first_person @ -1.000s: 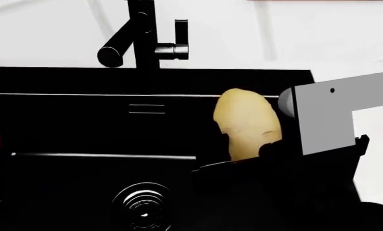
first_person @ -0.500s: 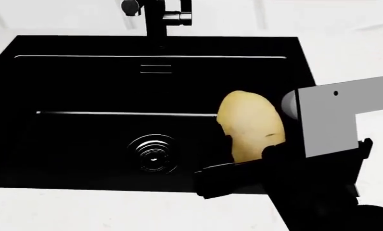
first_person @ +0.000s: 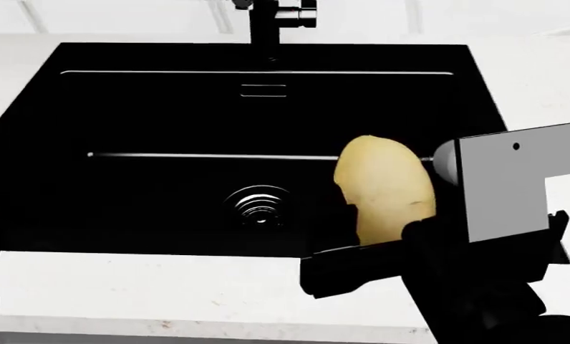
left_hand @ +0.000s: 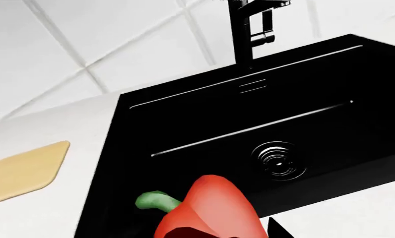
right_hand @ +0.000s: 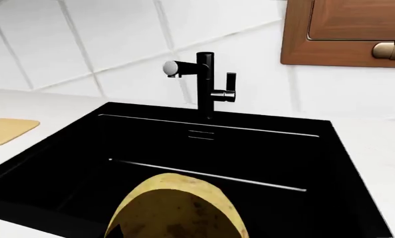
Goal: Pick the vegetables from the sink and place them on the cutting board.
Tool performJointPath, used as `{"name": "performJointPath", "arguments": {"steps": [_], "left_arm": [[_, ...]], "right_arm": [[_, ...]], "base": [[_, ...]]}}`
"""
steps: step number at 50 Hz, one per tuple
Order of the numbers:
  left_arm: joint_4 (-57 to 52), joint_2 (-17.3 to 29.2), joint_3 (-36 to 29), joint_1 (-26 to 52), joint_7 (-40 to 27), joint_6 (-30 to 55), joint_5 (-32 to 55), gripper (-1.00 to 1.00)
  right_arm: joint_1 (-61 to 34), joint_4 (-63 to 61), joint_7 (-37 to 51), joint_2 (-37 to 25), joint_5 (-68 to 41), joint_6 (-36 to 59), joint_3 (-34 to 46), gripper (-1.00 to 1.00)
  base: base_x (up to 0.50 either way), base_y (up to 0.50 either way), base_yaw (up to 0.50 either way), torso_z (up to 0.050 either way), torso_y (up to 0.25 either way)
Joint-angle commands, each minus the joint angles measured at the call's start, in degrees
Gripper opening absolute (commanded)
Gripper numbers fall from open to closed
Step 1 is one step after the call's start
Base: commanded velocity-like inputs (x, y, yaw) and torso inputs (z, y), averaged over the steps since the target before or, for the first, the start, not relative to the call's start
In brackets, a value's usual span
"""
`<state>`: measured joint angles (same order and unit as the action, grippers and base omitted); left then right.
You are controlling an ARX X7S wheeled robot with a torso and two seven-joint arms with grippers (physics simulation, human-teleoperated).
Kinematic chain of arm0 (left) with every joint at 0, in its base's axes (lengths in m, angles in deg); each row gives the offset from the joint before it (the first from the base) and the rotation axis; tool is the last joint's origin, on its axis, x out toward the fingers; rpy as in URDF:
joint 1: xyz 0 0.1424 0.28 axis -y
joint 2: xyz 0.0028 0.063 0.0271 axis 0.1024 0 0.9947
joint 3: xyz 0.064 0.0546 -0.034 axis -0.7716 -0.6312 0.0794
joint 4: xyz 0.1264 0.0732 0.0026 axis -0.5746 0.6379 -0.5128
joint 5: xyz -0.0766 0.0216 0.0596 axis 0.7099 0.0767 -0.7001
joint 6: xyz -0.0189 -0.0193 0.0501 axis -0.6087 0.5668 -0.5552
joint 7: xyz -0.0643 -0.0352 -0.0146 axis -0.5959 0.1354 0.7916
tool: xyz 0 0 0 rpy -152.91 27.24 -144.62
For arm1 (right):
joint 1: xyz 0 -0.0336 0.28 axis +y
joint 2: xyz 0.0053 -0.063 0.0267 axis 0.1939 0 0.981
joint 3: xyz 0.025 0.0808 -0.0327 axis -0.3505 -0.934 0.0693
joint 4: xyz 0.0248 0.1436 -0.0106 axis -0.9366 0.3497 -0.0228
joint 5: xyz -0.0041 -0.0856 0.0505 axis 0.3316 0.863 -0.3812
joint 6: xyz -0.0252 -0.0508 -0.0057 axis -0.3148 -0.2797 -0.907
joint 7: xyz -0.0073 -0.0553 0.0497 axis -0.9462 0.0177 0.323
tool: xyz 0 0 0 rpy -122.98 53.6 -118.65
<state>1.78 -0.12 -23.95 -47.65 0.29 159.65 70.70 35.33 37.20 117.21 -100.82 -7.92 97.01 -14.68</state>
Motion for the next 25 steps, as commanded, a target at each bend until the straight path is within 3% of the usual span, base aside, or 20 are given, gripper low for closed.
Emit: {"name": "performJointPath", "arguments": {"steps": [1,25], "left_arm": [[0.45,0.45,-0.66,-0.18,-1.06,-1.37,0.59,-1.0],[0.97,1.53,-2.44,-1.13,-1.73,-3.86,0.91,-1.0]], "right_arm": [[0.21,-0.36,-0.6,-0.48,0.76,-0.28,0.14,-1.0],[1.45,-1.12,-2.0,-2.32,3.21,-1.9,0.03,-1.0]], "base": [[0.0,0.5,0.0,0.0,0.0],[0.04,0.5,0.0,0.0,0.0]]}}
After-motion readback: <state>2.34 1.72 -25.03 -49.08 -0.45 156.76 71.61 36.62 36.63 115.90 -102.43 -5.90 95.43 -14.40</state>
